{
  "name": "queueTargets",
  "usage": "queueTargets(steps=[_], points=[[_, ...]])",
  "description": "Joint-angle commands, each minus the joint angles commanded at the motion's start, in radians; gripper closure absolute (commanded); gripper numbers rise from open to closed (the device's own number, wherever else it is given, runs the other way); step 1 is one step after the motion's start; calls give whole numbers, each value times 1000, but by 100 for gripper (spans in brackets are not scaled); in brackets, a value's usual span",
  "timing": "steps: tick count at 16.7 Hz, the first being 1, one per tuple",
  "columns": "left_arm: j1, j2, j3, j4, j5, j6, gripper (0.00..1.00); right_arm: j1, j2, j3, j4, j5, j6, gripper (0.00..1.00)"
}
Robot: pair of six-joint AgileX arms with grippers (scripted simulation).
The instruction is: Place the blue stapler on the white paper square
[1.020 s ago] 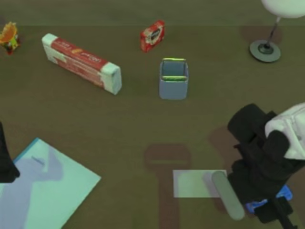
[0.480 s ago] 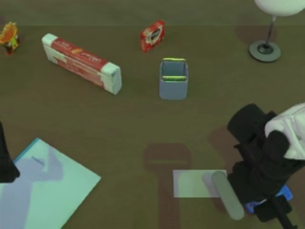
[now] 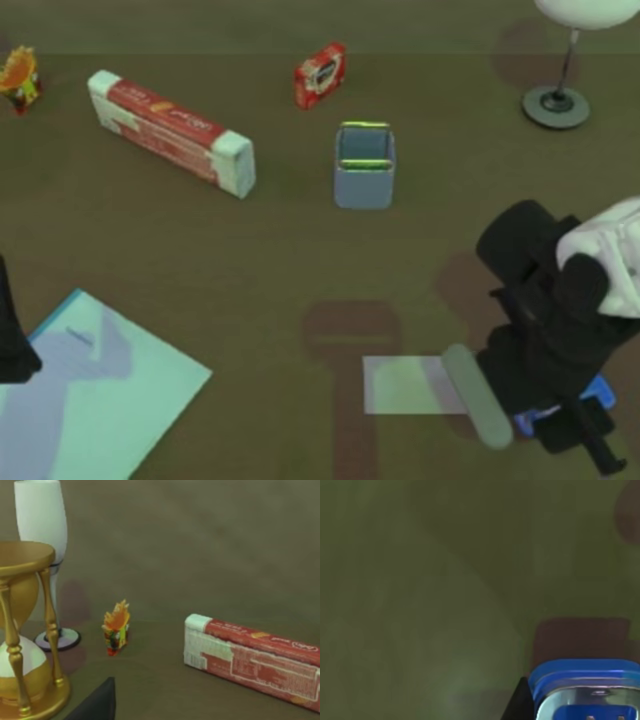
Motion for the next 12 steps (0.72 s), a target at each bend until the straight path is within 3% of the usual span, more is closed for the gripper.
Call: queueTargets(steps=[6, 12], points=[[0, 0, 0, 0, 0, 0, 0, 5, -136, 143, -305, 0, -4, 100], [0, 0, 0, 0, 0, 0, 0, 1, -170, 171, -354, 0, 1, 100]])
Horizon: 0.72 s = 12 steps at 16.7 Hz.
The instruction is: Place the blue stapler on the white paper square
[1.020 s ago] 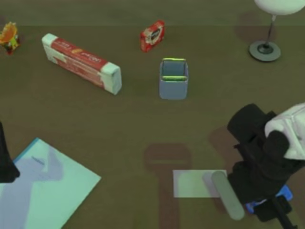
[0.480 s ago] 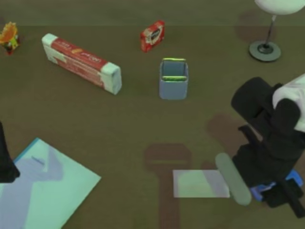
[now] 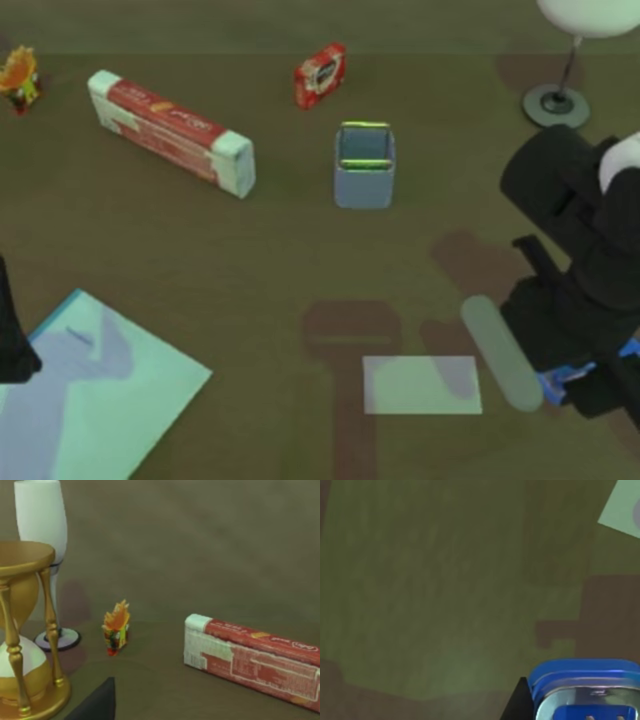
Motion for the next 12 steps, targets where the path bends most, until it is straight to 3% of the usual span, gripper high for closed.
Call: queueTargets(steps=[3, 6, 9, 12], points=[[0, 0, 0, 0, 0, 0, 0, 3, 3, 6, -2, 0, -28, 100], [0, 0, 0, 0, 0, 0, 0, 9, 17, 31, -10, 0, -146, 100], [0, 0, 0, 0, 0, 0, 0, 15, 42, 68, -27, 0, -361, 100], [0, 0, 0, 0, 0, 0, 0, 19, 74, 108, -49, 0, -663, 100]])
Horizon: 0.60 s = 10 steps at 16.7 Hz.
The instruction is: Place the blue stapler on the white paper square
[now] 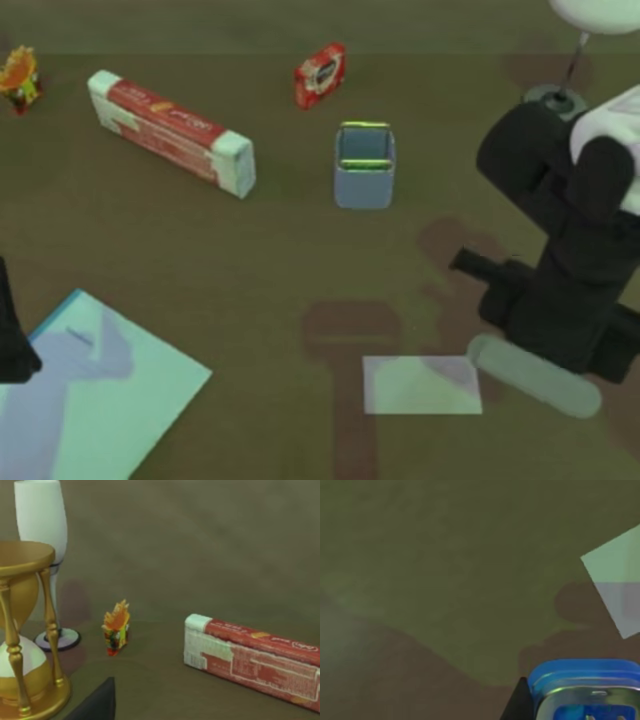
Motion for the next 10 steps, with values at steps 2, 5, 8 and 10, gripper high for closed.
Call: queueTargets(steps=[2, 5, 8, 10], points=[[0, 0, 0, 0, 0, 0, 0, 3, 24, 26, -17, 0, -238, 100], [0, 0, 0, 0, 0, 0, 0, 7, 58, 63, -44, 0, -620, 100], [0, 0, 0, 0, 0, 0, 0, 10, 87, 97, -67, 1, -1001, 100], [0, 0, 0, 0, 0, 0, 0, 11, 102, 118, -79, 1, -1240, 100]])
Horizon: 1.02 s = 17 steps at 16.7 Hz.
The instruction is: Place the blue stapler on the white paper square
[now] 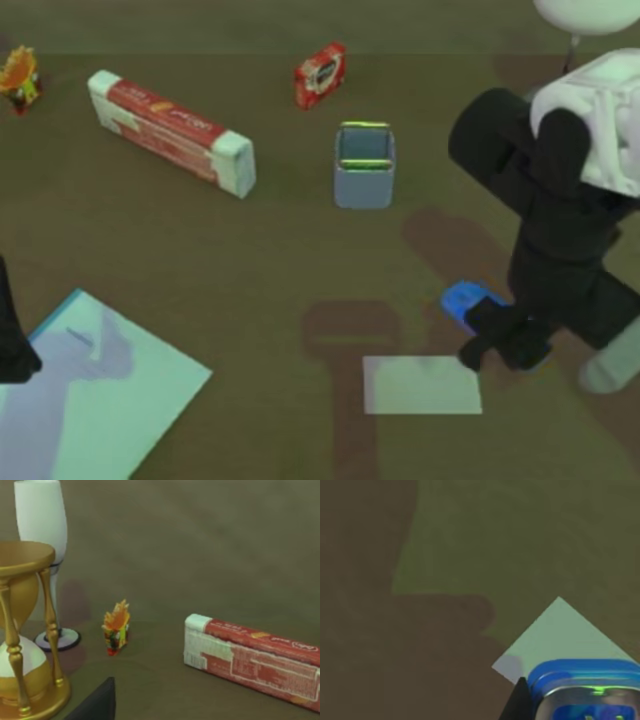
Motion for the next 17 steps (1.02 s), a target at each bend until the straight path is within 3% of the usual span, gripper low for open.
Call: queueTargets(steps=[4, 8, 12, 17], points=[[0, 0, 0, 0, 0, 0, 0, -1, 15, 38, -12, 1, -418, 100], [0, 0, 0, 0, 0, 0, 0, -4, 13, 70, -12, 2, -726, 100], [0, 0, 0, 0, 0, 0, 0, -6, 9, 87, -8, 2, -872, 100], [0, 0, 0, 0, 0, 0, 0, -6, 8, 89, -8, 2, -883, 100]])
